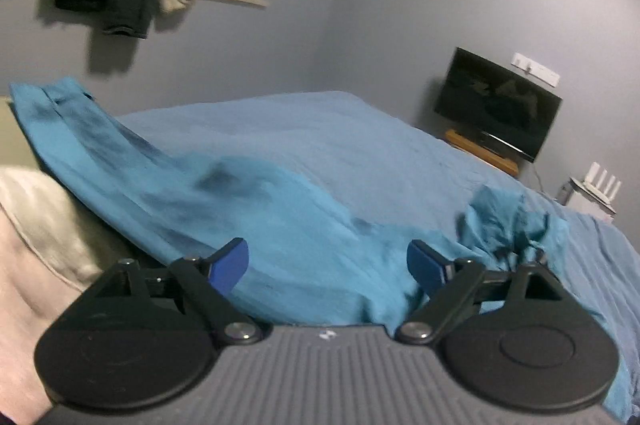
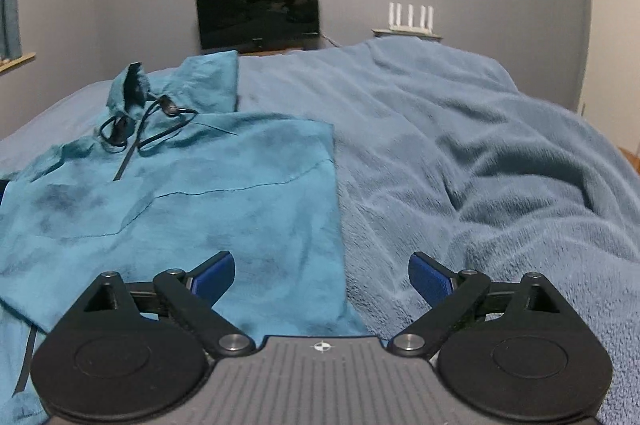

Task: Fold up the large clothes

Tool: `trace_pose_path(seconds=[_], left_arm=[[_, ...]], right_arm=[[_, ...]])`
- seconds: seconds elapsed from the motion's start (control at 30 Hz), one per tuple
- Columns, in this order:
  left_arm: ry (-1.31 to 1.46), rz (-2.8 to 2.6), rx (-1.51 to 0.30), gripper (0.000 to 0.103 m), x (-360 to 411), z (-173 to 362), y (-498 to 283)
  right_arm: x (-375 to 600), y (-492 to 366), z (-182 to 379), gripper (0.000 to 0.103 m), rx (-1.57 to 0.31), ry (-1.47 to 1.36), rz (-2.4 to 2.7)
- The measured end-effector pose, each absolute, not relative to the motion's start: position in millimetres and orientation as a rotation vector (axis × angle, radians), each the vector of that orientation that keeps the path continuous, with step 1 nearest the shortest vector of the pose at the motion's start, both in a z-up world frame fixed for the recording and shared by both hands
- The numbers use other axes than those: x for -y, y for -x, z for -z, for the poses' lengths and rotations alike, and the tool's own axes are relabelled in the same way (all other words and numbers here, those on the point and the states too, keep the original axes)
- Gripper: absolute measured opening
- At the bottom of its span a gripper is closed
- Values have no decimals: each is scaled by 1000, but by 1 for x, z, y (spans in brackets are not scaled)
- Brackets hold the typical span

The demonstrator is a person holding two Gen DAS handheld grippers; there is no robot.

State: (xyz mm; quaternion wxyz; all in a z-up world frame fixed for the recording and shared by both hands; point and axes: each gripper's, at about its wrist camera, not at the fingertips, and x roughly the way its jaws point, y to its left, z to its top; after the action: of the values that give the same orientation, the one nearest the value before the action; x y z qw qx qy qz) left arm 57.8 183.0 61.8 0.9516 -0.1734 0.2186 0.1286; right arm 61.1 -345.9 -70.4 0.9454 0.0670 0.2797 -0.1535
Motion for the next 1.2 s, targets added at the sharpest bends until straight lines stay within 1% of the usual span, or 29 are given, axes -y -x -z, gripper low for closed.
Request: trace_pose_path(seconds=[0.13,0.3,0.47,0.6,0.73,0.8,0.83,0.87,0.9,0.93,0.97,1.07,1.2], left_arm=[[379,-382,-466,86,-233,-62,-49],[525,-494,-527,86,-291,-33,-35],[514,-487,-581,86,-306,-21,-58],[565,-538,-572,86,-328,-15,-76],[599,-574,-551,82,-344,-11,-91],[564,-603,-551,73,-344,-13,-99],[539,-625,-563,60,-344,-13,-103],[503,-651,-579,41,-343,-13,-106],[464,-669,-590,33,-342,-13,-108],[437,-674,-588,22,-341,-14,-108],[421,-677,-581,16,-339,-16,-107],[370,-659,-543,4,-328,-23,-101],[156,-608,-465,2,-291,-44,-97]], right_arm=[[338,-61,68,96,-563,-111,308],[335,-63,68,96,-567,-97,304],[332,-64,70,96,-576,-81,305],[330,-66,72,96,-583,-64,303],[328,-67,74,96,-586,-51,300],[327,-68,75,96,-588,-43,296],[326,-69,75,96,-590,-38,294],[325,-70,76,96,-592,-34,291],[324,-70,76,96,-594,-29,287],[323,-71,76,96,-594,-25,283],[322,-71,76,96,-593,-20,277],[319,-70,75,96,-585,-4,262],[315,-70,73,96,-574,4,245]])
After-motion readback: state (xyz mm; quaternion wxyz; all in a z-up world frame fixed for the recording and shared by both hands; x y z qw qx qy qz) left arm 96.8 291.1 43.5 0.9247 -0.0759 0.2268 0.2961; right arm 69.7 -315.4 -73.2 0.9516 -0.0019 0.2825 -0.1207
